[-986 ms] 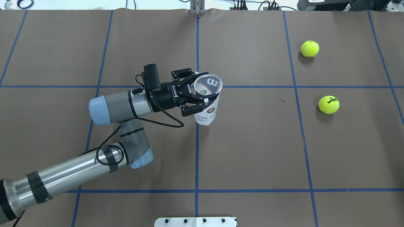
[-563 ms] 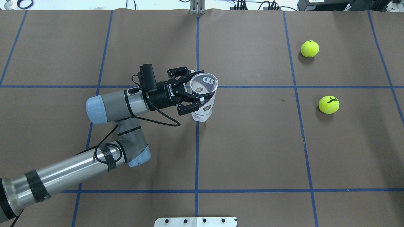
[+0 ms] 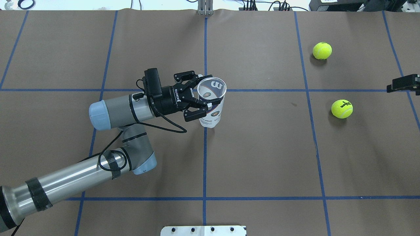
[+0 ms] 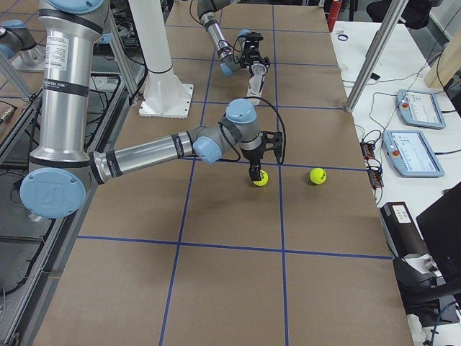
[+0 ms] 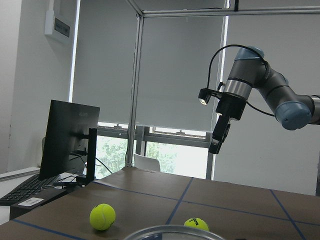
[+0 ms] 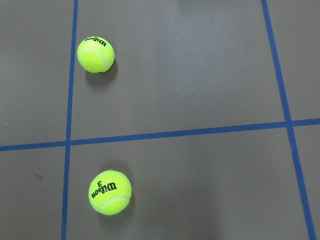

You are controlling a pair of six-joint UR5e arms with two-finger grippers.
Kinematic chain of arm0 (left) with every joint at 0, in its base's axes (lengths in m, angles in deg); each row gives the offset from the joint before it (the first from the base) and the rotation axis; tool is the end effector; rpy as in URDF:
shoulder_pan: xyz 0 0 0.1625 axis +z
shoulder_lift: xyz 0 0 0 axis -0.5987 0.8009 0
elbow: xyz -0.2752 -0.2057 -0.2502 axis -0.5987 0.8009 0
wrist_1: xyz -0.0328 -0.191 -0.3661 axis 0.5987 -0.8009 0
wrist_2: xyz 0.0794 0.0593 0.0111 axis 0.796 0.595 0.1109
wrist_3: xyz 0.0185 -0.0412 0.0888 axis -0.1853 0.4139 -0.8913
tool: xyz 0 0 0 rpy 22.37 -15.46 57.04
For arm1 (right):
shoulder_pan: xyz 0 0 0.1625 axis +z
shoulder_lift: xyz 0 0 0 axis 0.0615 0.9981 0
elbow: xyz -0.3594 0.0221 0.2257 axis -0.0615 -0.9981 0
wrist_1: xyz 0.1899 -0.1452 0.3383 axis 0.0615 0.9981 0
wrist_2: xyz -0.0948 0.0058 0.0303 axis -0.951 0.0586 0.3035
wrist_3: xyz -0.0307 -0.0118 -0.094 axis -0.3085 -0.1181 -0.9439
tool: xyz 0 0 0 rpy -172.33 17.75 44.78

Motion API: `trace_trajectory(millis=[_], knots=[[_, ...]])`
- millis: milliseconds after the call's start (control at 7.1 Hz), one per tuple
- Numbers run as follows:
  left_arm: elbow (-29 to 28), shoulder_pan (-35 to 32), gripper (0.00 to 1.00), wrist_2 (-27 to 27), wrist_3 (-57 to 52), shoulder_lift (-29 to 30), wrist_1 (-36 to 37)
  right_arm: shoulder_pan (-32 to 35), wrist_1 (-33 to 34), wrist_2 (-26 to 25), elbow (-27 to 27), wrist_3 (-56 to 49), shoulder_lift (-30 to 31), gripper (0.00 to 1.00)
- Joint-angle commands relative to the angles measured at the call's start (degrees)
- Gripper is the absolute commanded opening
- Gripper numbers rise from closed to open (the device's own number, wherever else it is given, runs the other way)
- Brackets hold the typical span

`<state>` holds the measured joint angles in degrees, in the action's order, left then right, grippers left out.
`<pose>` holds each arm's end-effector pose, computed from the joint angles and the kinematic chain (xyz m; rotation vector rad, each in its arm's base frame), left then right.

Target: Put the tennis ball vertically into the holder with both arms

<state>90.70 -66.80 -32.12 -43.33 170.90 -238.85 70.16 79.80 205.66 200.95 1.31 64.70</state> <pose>0.5308 -0.4490 0.2376 1.7183 1.6387 0.4195 -0.1093 -0.4504 0.4797 0.2244 -0.8348 0.1629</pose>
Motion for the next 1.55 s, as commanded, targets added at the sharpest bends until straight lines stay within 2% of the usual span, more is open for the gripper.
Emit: trace_trajectory(millis=[0,282,704,1127,1408], knots=[[-0.21,0.31,0.76,-0.03,-0.13,-0.09,-0.08,-3.43,0.08,-2.05,-3.28,0.45,-3.69,1.0],[-0.13,0.4,0.78,-0.03,-0.13,-1.59,-0.87,-3.61,0.17,-2.06,-3.12,0.36,-4.06,1.0],[-0.21,2.24,0.87,0.06,-0.21,-1.5,-0.87,-3.61,0.17,-1.97,-2.68,0.45,-4.14,1.0],[-0.21,2.95,0.88,0.06,-0.21,-1.41,-1.13,-3.61,0.17,-1.97,-2.59,0.45,-4.14,1.0],[-0.04,2.78,0.99,0.15,-0.21,-1.5,-2.09,-3.61,0.17,-1.97,-2.59,0.45,-4.41,1.0]])
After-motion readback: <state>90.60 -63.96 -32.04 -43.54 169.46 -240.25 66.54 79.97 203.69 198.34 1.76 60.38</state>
